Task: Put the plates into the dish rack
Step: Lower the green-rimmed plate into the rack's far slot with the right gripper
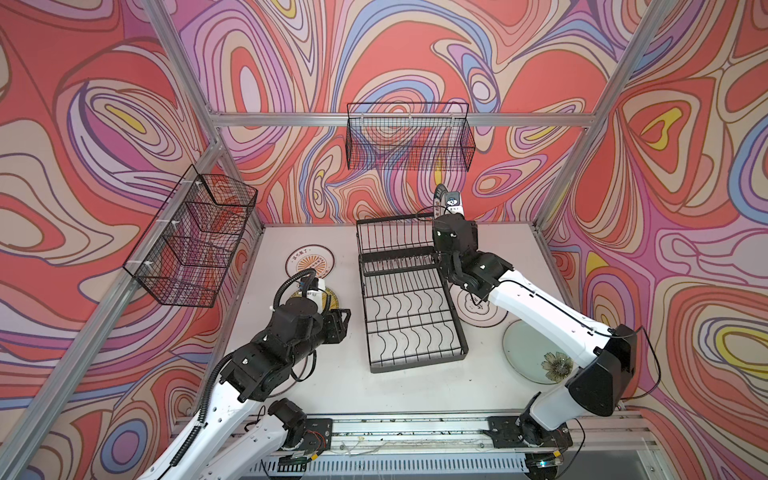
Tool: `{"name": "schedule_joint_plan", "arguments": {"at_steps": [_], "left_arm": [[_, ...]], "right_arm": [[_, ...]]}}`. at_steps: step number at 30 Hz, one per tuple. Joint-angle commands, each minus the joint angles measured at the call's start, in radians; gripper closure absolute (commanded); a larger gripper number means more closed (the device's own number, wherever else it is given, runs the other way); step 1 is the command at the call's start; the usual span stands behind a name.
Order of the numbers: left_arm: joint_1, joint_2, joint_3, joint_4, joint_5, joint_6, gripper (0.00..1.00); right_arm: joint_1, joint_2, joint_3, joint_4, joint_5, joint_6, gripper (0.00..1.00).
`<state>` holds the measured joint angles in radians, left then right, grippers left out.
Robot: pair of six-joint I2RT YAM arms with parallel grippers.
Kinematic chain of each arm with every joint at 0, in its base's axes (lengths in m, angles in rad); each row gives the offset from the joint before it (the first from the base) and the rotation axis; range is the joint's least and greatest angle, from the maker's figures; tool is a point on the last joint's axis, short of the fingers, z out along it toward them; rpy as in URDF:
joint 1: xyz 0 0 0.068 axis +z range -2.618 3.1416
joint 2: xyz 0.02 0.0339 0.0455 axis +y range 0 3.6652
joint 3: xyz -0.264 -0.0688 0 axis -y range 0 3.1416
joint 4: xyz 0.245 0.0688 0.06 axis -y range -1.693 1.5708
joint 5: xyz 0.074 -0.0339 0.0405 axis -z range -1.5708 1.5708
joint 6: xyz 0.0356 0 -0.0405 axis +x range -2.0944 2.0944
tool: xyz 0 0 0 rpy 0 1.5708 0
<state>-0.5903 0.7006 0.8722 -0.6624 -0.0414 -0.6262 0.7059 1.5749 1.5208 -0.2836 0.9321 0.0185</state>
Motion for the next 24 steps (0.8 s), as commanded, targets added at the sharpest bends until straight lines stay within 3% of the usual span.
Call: {"name": "schedule_joint_plan", "arguments": {"at_steps": [1,24], "left_arm": [[-0.006,-0.013,-0.004,-0.035,0.003,-0.018,0.49],[-0.006,-0.026,-0.029,-0.032,-0.016,-0.009,0.49]], "right_arm": [[0.009,-0.006,-0.006,0.023,0.04,0.028,1.0],[0.011,-0.002,-0.039,-0.05,-0.005,0.13,1.0]]}}
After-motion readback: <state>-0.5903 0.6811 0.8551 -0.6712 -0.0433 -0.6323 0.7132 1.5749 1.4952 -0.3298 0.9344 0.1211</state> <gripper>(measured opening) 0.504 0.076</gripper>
